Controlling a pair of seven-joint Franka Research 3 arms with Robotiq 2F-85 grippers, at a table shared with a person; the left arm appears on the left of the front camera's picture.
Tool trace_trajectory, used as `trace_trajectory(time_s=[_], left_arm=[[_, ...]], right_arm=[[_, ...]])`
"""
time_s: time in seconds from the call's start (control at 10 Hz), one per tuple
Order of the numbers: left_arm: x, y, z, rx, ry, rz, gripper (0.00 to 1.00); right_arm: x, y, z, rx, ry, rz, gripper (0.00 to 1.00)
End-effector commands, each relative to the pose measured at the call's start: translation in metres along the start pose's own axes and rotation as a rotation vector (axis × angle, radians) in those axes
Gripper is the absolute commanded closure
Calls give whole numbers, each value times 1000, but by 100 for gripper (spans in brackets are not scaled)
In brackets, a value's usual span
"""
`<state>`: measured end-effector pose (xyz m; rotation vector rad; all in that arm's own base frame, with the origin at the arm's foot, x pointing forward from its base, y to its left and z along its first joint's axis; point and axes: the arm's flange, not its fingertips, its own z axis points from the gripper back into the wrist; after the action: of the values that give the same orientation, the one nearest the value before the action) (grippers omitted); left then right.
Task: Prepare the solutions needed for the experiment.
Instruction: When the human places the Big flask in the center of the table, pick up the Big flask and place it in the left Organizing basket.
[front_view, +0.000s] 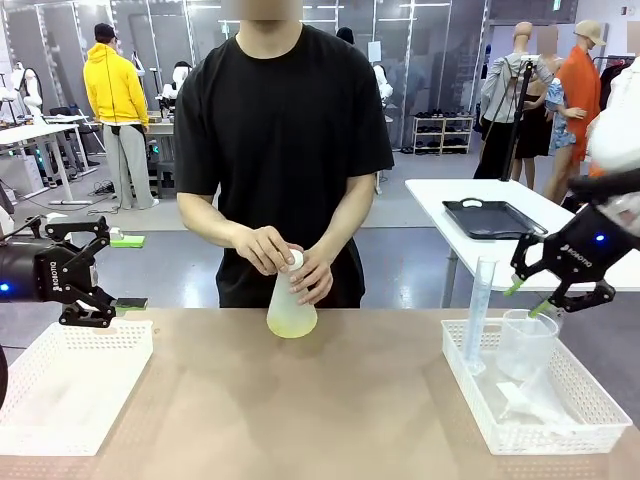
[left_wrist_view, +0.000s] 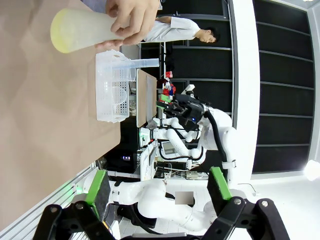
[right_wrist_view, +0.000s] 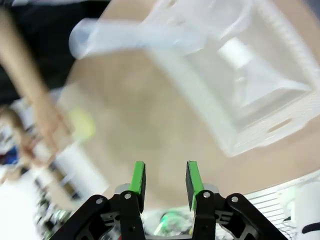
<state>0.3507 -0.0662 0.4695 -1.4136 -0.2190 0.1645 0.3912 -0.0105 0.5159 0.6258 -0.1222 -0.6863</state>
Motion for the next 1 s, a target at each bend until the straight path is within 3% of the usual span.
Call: trace_trajectory(time_s=[0.0,0.1,0.3,0.5,0.7,0.9], left_arm=[[-1,-3,-1,-19,-2,9,0],[-1,-3,-1,-19,-2,9,0],[-1,-3,-1,-19,-2,9,0],[-1,-3,-1,-19,-2,9,0],[-1,-3,-1,-19,-2,9,0],[-1,-3,-1,-19,-2,9,0]], right_arm=[[0,-19,-8,274,267,68,57],[-2,-17,-15,373,276,20,57],[-22,-10,-27,542,390,69,57],[-32,-7,-31,692,431,157,57],[-37,-6,-37,759,469,214,57],[-40,-1,-46,751,549,235,57]])
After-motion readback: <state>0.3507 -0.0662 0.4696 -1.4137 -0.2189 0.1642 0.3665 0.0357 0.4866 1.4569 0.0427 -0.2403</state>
